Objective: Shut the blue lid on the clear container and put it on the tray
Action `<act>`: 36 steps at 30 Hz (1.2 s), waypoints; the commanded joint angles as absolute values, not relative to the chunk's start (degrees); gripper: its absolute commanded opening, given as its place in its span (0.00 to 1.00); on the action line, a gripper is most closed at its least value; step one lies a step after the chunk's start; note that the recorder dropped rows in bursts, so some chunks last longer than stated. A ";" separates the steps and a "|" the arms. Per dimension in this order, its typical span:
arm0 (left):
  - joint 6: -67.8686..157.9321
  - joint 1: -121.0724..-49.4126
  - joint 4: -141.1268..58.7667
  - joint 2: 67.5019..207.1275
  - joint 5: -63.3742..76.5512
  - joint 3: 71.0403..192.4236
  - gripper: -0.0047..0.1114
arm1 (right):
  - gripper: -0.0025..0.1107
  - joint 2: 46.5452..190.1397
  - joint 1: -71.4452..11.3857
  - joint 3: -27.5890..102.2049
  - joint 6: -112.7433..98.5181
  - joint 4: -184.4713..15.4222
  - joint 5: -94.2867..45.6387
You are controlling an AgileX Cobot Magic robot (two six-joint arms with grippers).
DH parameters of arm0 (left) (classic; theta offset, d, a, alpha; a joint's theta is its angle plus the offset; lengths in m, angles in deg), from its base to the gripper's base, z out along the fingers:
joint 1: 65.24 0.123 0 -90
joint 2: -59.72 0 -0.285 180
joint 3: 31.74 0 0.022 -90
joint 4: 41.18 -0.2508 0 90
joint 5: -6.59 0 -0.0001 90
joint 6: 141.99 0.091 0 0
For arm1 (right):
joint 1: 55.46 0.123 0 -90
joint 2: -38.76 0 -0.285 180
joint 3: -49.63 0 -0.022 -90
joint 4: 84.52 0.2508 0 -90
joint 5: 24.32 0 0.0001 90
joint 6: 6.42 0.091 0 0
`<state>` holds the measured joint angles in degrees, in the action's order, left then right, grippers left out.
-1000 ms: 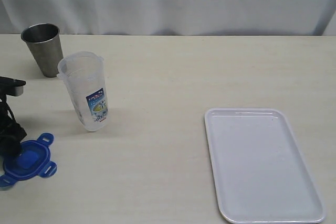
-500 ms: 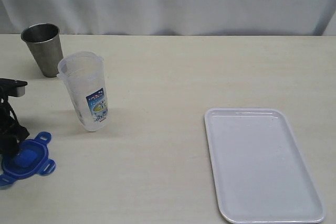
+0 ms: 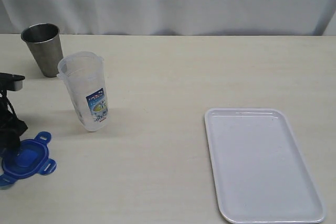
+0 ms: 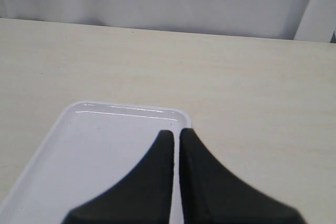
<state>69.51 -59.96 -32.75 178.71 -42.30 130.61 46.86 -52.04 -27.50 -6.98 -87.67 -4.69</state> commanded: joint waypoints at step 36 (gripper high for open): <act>69.61 -59.89 -33.25 176.21 -40.15 127.79 0.13 | 0.06 46.55 -51.96 -27.59 -7.13 -87.69 -4.74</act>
